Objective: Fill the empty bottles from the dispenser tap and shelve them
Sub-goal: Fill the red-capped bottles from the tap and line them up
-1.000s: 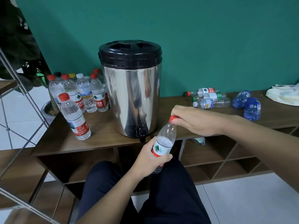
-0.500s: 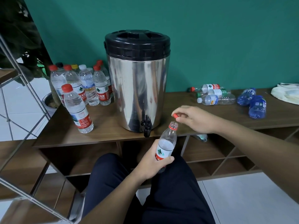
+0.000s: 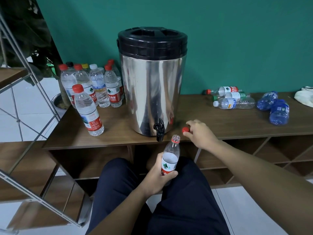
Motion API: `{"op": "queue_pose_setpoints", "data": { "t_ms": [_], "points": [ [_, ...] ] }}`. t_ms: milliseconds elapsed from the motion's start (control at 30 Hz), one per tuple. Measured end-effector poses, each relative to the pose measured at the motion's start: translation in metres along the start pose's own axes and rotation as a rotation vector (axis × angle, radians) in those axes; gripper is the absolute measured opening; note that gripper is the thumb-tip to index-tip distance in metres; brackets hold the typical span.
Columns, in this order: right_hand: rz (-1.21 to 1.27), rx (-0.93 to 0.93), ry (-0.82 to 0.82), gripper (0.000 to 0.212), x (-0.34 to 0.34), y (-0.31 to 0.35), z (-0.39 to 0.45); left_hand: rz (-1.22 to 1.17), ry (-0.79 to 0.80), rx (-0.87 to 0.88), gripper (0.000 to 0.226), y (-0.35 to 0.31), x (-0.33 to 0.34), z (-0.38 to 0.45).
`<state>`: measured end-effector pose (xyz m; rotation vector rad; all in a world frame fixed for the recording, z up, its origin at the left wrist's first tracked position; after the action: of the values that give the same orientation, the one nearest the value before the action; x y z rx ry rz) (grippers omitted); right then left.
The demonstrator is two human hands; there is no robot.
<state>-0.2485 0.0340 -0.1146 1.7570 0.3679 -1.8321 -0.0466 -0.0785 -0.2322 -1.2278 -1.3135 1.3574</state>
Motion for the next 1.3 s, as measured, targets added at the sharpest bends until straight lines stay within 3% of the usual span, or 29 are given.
{"op": "queue_pose_setpoints", "data": {
  "t_ms": [133,200,367,533,700,833,1067,1300],
  "points": [
    [0.18,-0.022,-0.206,0.018,-0.037,0.018,-0.02,-0.008,-0.024,-0.036,0.062,0.022,-0.007,-0.011],
    [0.352,-0.059,-0.251,0.03,-0.057,0.042,-0.033,-0.021,-0.046,-0.053,0.064,0.027,-0.012,-0.013],
    [0.648,-0.205,-0.133,0.046,-0.092,0.115,-0.062,-0.01,-0.073,-0.072,0.064,0.033,-0.022,-0.013],
    [0.569,-0.276,-0.027,0.036,-0.09,0.145,-0.06,-0.037,-0.109,-0.082,0.068,0.038,-0.032,-0.015],
    [0.615,-0.19,-0.041,0.025,-0.08,0.137,-0.052,-0.09,-0.117,-0.089,0.064,0.037,-0.033,-0.018],
    [0.697,-0.114,-0.03,0.026,-0.068,0.123,-0.051,-0.102,-0.125,-0.099,0.075,0.039,-0.031,-0.02],
    [1.222,0.12,0.055,0.038,-0.016,0.098,-0.055,0.01,-0.205,-0.128,0.077,0.049,-0.042,-0.019],
    [1.293,0.139,0.056,0.038,-0.007,0.094,-0.052,0.004,-0.203,-0.106,0.072,0.048,-0.041,-0.018]
  ]
}}
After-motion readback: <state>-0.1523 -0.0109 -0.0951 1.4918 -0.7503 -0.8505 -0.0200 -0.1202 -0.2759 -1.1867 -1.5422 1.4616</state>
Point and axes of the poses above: each hand's wrist, its own z-axis towards the middle knuckle, its own x-axis out of the palm, y = z × x, the point moved 9 cm from there along z, towards the middle knuckle, and after that the axes turned 6 degrees about -z, right-handed, at the moved point
